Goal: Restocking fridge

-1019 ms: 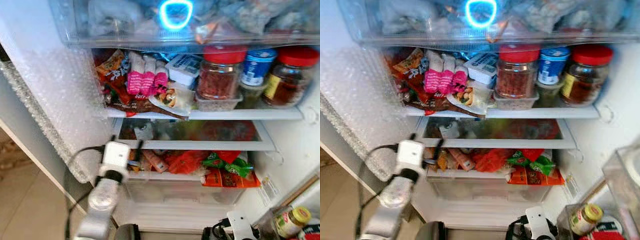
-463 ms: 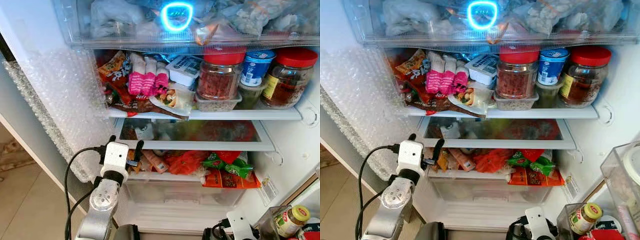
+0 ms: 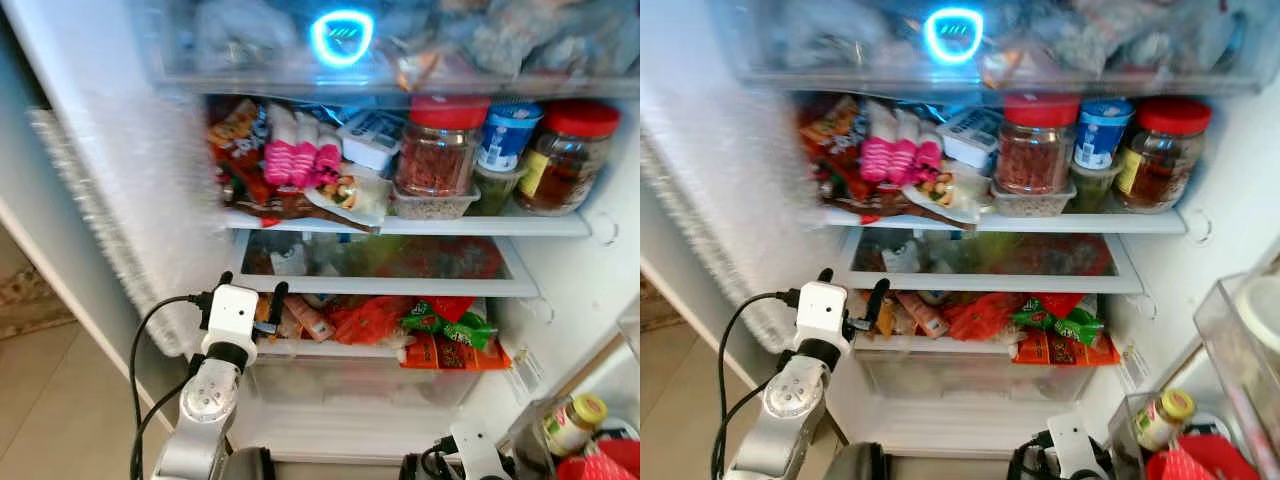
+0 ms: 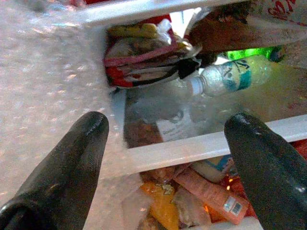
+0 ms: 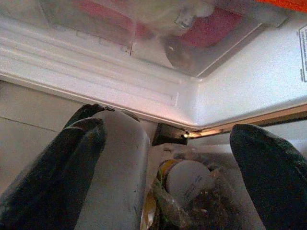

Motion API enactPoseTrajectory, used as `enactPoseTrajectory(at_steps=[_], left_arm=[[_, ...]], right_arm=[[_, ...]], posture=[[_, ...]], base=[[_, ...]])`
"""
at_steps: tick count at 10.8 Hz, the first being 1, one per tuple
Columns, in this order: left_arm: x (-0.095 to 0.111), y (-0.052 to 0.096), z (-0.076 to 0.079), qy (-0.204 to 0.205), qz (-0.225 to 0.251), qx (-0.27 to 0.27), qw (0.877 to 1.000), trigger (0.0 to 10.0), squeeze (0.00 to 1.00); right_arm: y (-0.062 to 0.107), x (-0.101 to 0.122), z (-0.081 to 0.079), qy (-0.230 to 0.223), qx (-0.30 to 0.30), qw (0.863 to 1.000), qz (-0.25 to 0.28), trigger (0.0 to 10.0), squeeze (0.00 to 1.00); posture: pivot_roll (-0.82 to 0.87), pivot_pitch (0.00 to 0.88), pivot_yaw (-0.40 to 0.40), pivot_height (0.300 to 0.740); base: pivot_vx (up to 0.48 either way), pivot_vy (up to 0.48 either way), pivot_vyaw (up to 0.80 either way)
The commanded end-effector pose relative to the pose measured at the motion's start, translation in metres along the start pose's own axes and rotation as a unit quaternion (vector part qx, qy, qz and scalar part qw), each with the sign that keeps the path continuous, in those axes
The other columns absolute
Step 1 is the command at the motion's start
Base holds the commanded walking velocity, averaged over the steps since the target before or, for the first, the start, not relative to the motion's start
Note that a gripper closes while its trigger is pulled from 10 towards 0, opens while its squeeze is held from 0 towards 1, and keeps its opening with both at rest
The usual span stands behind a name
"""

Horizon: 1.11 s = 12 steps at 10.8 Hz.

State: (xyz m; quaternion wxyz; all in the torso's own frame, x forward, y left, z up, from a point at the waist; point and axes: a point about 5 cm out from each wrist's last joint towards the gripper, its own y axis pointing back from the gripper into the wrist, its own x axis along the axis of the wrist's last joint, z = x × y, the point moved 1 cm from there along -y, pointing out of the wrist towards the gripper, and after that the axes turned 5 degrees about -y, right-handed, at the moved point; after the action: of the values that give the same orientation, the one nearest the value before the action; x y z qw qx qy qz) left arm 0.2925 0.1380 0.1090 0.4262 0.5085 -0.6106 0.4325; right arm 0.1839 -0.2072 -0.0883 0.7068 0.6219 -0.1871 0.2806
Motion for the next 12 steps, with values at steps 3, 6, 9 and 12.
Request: enactPoseTrajectory(at_steps=[3,6,9,12], left_arm=[[-0.002,0.002,0.002,0.002,-0.005,0.001,1.000,10.0,0.00],[-0.001,0.002,-0.003,0.000,-0.006,0.014,1.000,10.0,0.00],[-0.019,0.011,-0.040,0.060,-0.068,0.110,0.990,10.0,0.00],[-0.090,0.053,-0.097,0.068,-0.218,0.207,0.951,10.0,0.00]], right_arm=[[0.012,-0.048,0.000,0.012,0.002,0.995,-0.094,10.0,0.00],[0.012,-0.047,0.000,0.012,0.003,0.996,-0.094,10.0,0.00],[0.012,-0.046,0.000,0.011,0.004,0.996,-0.093,10.0,0.00],[0.011,-0.046,0.000,0.010,0.006,0.995,-0.095,10.0,0.00]], posture=[[0.03,0.000,0.004,0.591],[0.03,0.000,-0.002,0.591],[0.03,0.000,0.001,0.591],[0.05,0.000,0.000,0.591]], base=[[-0.347,0.000,0.00],[-0.349,0.000,0.00],[-0.204,0.000,0.00],[0.000,0.000,0.00]])
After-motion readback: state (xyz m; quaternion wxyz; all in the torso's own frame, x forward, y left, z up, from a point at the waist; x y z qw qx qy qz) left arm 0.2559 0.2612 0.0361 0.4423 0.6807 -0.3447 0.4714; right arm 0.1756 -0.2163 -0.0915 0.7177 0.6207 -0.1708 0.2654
